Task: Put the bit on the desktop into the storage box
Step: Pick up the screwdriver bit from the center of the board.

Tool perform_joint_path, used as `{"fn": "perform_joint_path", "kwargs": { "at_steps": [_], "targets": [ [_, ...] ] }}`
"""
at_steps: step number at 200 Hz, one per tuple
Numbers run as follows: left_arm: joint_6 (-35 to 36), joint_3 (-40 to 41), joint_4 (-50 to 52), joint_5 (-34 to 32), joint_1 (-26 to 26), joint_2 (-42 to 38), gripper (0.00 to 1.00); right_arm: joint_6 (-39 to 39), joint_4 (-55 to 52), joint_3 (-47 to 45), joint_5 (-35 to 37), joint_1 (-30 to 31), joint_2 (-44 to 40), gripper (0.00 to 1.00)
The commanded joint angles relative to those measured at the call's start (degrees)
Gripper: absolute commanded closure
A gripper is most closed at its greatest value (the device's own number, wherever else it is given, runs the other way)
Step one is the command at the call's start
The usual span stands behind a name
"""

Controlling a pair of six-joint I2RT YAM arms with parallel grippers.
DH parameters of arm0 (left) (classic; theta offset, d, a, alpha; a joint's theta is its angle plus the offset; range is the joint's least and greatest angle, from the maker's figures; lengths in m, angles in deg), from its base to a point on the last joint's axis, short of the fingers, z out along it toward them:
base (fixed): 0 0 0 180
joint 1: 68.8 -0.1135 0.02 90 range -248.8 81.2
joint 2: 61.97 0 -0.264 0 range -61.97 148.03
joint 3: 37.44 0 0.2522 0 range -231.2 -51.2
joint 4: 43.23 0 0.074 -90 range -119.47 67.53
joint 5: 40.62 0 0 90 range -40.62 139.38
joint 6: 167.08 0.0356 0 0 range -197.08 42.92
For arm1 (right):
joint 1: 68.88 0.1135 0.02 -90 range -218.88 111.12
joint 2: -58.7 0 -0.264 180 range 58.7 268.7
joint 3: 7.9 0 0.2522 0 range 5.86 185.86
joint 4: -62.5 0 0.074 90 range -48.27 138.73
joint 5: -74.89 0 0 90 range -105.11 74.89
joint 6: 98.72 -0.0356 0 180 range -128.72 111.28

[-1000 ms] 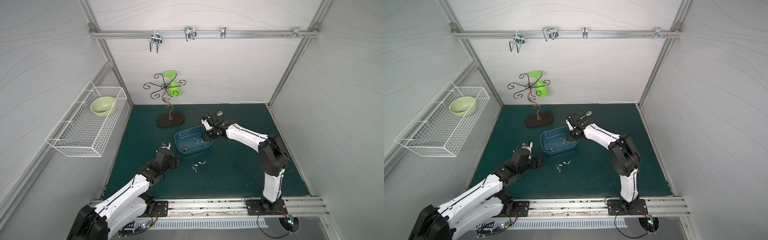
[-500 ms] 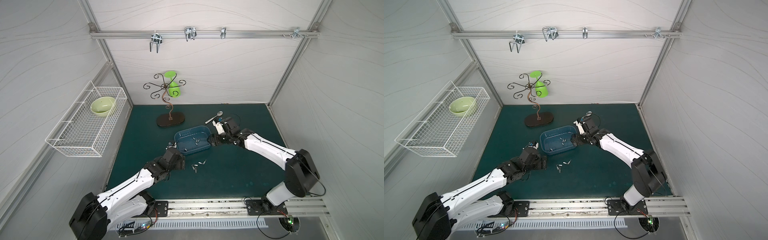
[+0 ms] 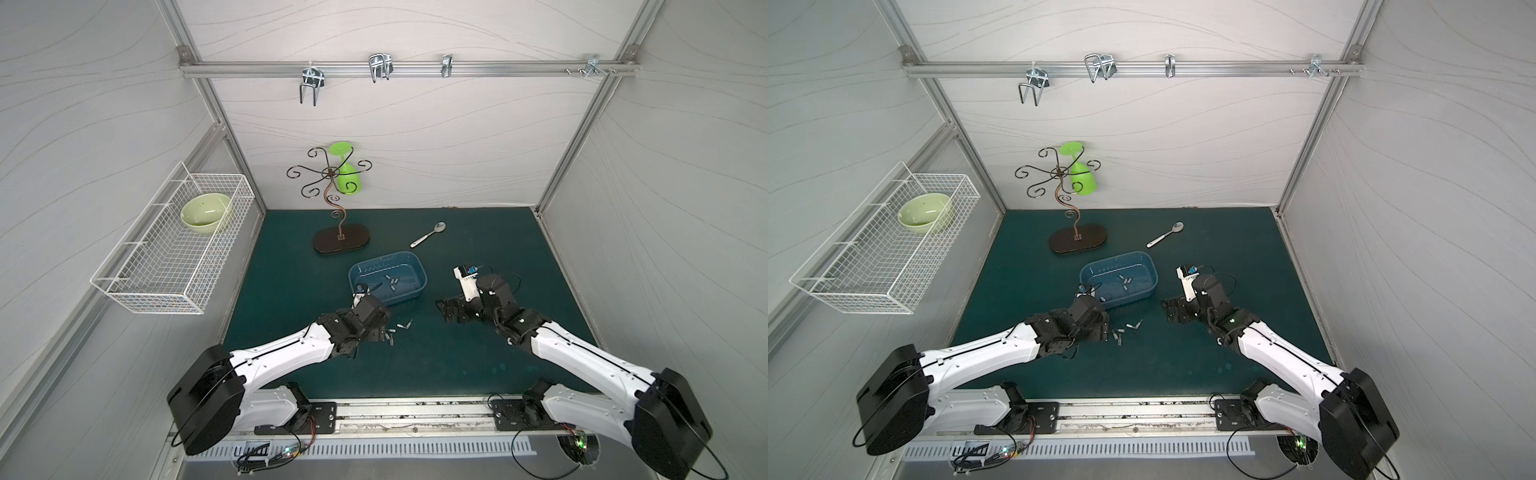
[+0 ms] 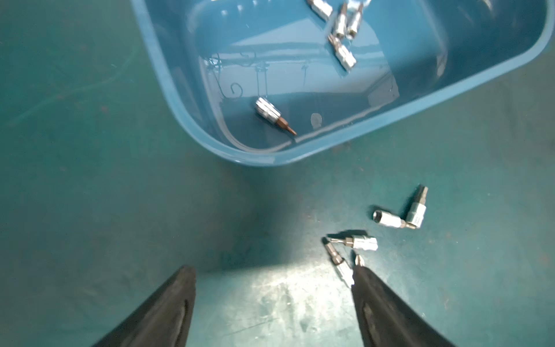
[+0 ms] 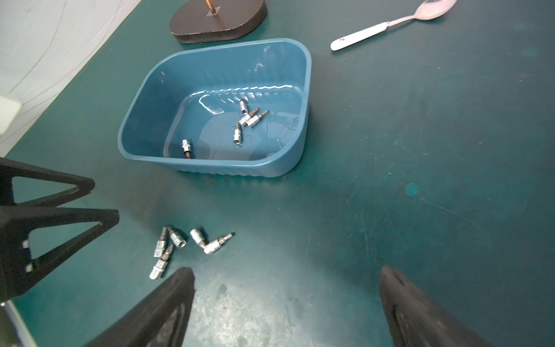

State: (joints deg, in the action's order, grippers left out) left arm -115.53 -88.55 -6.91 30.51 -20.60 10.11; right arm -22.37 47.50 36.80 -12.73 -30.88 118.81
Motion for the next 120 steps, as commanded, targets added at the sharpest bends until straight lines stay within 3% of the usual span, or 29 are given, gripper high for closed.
{"fn": "perform_joint_path", "kwargs": {
  "at_steps": [1,60,120],
  "targets": [
    [-2.0,-3.8,0.2,-2.1,1.9,2.4,0.17,-0.3,9.6,-3.8,3.1,-0.2,-2.3,0.01],
    [-2.7,-9.4,2.4,-1.7,4.2,9.9,0.23,-0.4,9.7,-5.2,6.2,-0.2,-1.8,0.01],
    [-6.5,-12.6,3.1,-1.2,8.3,17.0,0.37,-1.0,9.2,-5.8,7.6,-0.2,-3.4,0.01]
  ]
}}
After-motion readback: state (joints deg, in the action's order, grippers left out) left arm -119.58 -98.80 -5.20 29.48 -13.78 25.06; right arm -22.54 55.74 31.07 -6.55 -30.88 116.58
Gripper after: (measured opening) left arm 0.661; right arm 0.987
